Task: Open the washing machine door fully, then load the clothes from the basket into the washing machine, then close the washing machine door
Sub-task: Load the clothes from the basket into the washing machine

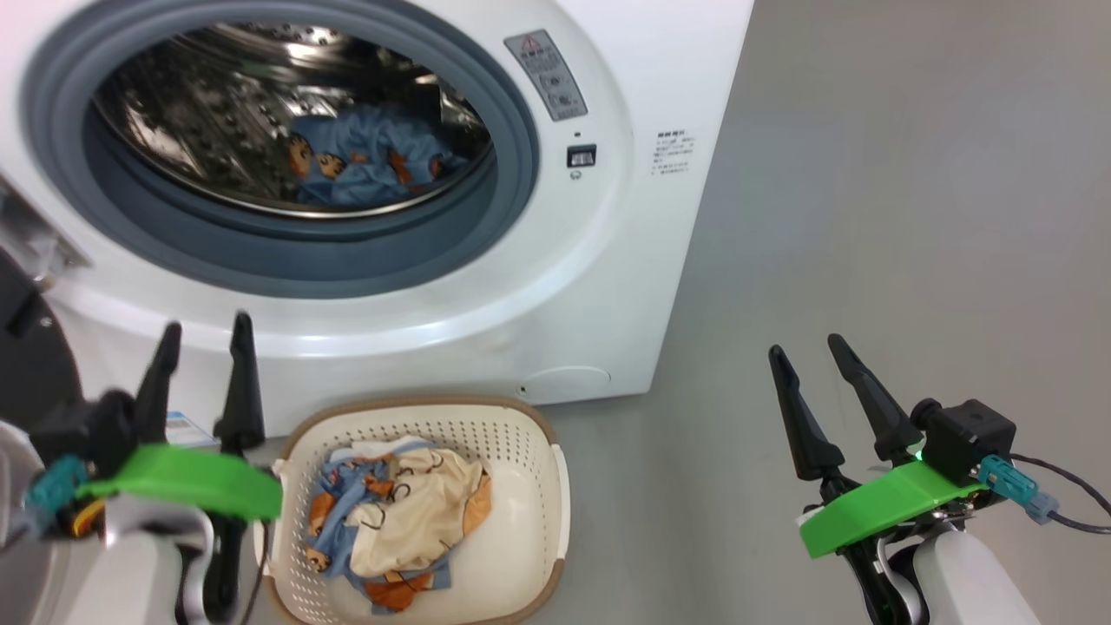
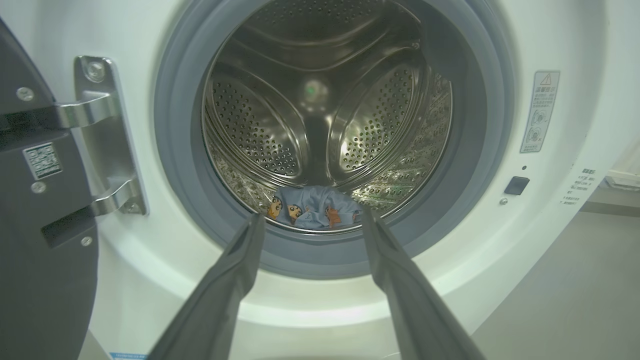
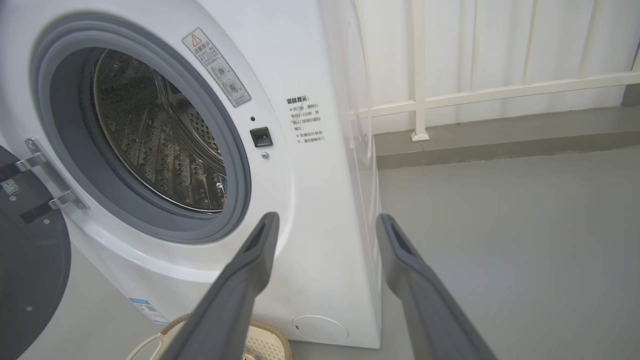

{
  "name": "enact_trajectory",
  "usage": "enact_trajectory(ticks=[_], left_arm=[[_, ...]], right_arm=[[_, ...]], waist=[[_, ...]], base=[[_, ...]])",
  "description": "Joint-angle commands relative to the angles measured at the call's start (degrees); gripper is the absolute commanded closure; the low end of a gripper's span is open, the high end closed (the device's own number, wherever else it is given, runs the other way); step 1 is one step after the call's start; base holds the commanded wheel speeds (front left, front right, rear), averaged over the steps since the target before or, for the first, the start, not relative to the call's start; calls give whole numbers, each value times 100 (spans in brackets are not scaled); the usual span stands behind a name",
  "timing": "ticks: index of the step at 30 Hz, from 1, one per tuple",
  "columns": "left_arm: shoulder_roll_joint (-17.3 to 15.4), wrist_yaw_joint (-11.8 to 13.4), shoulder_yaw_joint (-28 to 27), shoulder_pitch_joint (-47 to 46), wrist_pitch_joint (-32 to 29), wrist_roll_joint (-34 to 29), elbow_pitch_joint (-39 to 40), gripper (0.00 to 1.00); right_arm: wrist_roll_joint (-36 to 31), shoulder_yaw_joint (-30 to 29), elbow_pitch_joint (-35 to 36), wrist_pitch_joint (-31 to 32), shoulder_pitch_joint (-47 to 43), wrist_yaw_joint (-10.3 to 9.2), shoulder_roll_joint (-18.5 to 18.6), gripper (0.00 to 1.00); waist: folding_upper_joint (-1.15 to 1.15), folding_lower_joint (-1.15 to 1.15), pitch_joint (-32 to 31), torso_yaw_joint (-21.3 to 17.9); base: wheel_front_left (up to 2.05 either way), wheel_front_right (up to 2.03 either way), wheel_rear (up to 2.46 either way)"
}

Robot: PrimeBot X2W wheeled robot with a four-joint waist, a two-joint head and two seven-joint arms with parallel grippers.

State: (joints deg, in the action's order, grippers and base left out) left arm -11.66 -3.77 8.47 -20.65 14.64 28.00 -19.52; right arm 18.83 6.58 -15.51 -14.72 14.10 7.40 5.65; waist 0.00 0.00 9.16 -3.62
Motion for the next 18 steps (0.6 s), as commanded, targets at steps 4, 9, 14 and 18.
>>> enact_trajectory(ticks=[4,9,14,18], left_arm=[[-86,73,-335,384,35,-126,433,0],[-21,86,-455,837,36,-329,852,0],[169,64,-557,1306,36,-509,1113,0],[325,69,-598,1598,36,-658,1234,0]], right_arm=[[166,150,151,-28,-111,9,45,0],[232,161,220,-28,-231,9,120,0],[259,152,284,-28,-373,9,198,0],[288,155,341,-28,-460,9,258,0]], waist=[[0,0,-292,125],[0,0,-417,205],[0,0,-591,291],[0,0,-668,322]], base=[[0,0,0],[0,0,0],[0,0,0],[0,0,0]])
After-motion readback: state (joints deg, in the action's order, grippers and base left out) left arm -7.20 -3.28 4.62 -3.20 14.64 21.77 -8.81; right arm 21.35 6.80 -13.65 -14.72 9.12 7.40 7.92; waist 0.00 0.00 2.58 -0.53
